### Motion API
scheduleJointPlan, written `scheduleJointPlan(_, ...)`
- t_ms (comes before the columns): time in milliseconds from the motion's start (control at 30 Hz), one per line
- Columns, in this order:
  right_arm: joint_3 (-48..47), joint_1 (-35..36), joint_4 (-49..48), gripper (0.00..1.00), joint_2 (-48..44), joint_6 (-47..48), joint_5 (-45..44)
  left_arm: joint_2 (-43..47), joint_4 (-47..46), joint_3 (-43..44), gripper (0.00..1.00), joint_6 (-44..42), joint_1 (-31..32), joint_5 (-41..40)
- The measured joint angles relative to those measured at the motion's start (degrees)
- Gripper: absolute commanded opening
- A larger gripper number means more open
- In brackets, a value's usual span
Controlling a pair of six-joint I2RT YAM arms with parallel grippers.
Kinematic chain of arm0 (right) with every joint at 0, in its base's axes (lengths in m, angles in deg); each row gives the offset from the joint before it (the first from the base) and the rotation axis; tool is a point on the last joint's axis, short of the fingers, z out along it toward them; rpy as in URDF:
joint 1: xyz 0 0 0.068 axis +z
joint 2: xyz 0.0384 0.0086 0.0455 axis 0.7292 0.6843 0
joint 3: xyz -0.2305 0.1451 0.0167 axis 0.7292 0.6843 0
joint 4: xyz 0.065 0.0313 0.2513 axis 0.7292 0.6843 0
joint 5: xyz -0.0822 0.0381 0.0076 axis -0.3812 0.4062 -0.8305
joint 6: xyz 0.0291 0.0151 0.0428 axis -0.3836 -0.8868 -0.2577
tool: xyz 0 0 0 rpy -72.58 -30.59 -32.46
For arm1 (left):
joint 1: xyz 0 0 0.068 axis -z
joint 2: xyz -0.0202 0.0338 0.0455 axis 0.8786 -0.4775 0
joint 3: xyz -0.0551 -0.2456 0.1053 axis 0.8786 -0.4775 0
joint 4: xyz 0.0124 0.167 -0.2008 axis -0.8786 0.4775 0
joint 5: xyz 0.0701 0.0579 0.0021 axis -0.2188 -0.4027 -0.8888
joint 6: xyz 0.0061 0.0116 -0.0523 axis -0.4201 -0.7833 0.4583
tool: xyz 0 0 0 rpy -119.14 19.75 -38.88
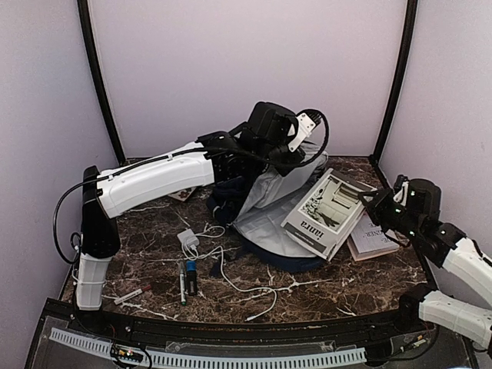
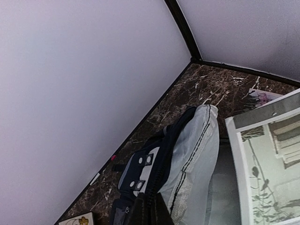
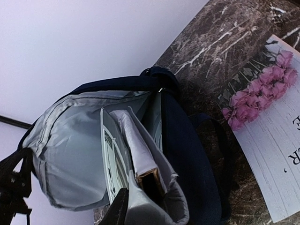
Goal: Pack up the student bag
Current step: Place the book in the largest pocket of the bag.
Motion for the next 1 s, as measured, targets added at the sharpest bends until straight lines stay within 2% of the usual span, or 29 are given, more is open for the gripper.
scheduleJointPlan(167,2.9,1.8,-10.5,0.00,9.8,-6.1,-6.7,1.2,2.7,-1.1,0.00,8.4,1.1,6.7)
scheduleJointPlan(333,3.1,6.5,-20.0,0.00,17.3,-10.4,-18.6,2.7,4.9,-1.5,0.00,15.0,2.4,12.9)
scheduleJointPlan(400,3.0,9.1,-23.7,0.10,20.2,-11.7,-23.5,2.9,4.8,-1.5,0.00,16.8,2.6,14.5)
scheduleJointPlan(467,2.6,12.1,-26.4,0.25,23.6,-12.8,-27.6,3.0,4.7,-1.5,0.00,17.9,2.5,15.1)
scheduleJointPlan(533,1.8,15.1,-28.4,0.47,27.1,-13.6,-30.7,3.0,4.7,-1.5,0.00,18.4,2.4,15.2)
scheduleJointPlan(567,1.1,17.3,-29.5,0.54,29.5,-13.7,-31.3,3.0,4.6,-1.5,0.00,18.5,2.3,15.2)
scheduleJointPlan(600,0.5,18.8,-30.1,0.58,31.1,-14.0,-30.9,3.0,4.6,-1.6,0.00,18.5,2.2,15.2)
scheduleJointPlan(700,-2.3,23.8,-28.5,0.78,34.8,-12.2,-26.7,3.0,4.5,-2.0,0.00,18.5,1.4,15.1)
scheduleJointPlan(800,-4.5,26.9,-20.7,0.98,33.6,-7.9,-20.8,4.4,3.4,-5.2,0.00,18.4,0.8,15.4)
scheduleJointPlan(1000,-4.5,27.4,1.6,1.00,21.2,-0.2,-11.3,6.7,0.2,-10.2,0.00,17.7,0.7,15.6)
